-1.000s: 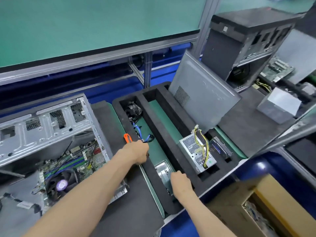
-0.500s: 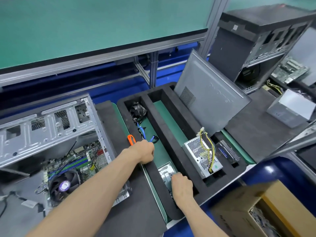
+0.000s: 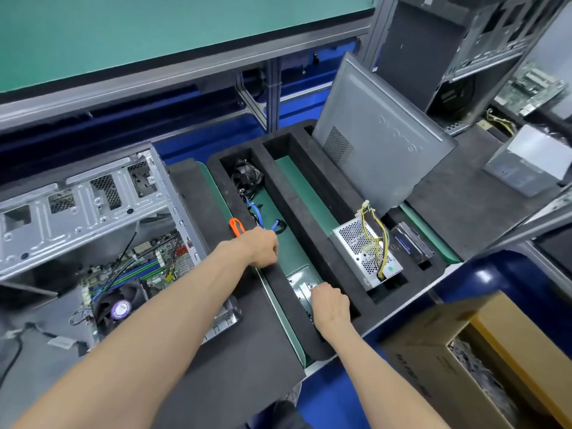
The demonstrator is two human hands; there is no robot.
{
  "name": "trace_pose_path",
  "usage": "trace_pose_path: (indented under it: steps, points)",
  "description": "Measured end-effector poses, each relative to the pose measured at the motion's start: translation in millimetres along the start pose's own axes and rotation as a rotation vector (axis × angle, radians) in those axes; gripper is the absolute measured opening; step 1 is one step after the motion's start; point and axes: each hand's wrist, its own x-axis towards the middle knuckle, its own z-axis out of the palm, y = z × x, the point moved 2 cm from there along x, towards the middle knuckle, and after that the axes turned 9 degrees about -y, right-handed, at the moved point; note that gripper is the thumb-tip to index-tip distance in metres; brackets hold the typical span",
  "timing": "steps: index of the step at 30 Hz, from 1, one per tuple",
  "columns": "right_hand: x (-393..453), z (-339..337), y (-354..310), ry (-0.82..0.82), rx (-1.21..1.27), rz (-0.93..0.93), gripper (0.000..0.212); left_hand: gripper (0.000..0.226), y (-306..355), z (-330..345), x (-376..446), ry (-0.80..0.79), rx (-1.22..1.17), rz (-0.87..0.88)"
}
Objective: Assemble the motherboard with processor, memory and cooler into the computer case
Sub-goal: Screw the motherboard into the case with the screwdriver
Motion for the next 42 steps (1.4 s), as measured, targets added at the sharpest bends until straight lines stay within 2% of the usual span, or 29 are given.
trace_pose_path:
  steps: [6, 13, 20, 28, 36, 42]
  points:
    - [1.2, -0.3, 0.6, 0.030, 0.072, 0.049, 0.031, 0.025, -1.3, 0.9, 1.1, 0.008, -0.010, 0.004]
    - [4.2, -2.4, 0.3, -0.006, 0.103, 0.065, 0.030, 0.025, -2.3, 1.7, 4.1, 0.008, -0.009, 0.004]
    - [-5.3, -7.4, 2.6, 0.025, 0.125, 0.060, 0.026, 0.024, -6.7, 2.3, 9.2, 0.021, -0.023, -0.015]
    - [-16.8, -19.3, 2.0, 0.069, 0.142, 0.072, 0.026, 0.010, -5.6, 1.8, 6.1, 0.029, 0.056, -0.018]
    - [-27.7, -33.9, 0.3, 0.112, 0.145, 0.088, 0.024, 0.030, -8.6, -1.7, -3.2, 0.099, 0.098, -0.094]
    - [-34.0, -53.0, 2.3, 0.162, 0.127, 0.092, 0.020, 0.033, -8.5, -1.8, -8.5, 0.101, 0.098, -0.090]
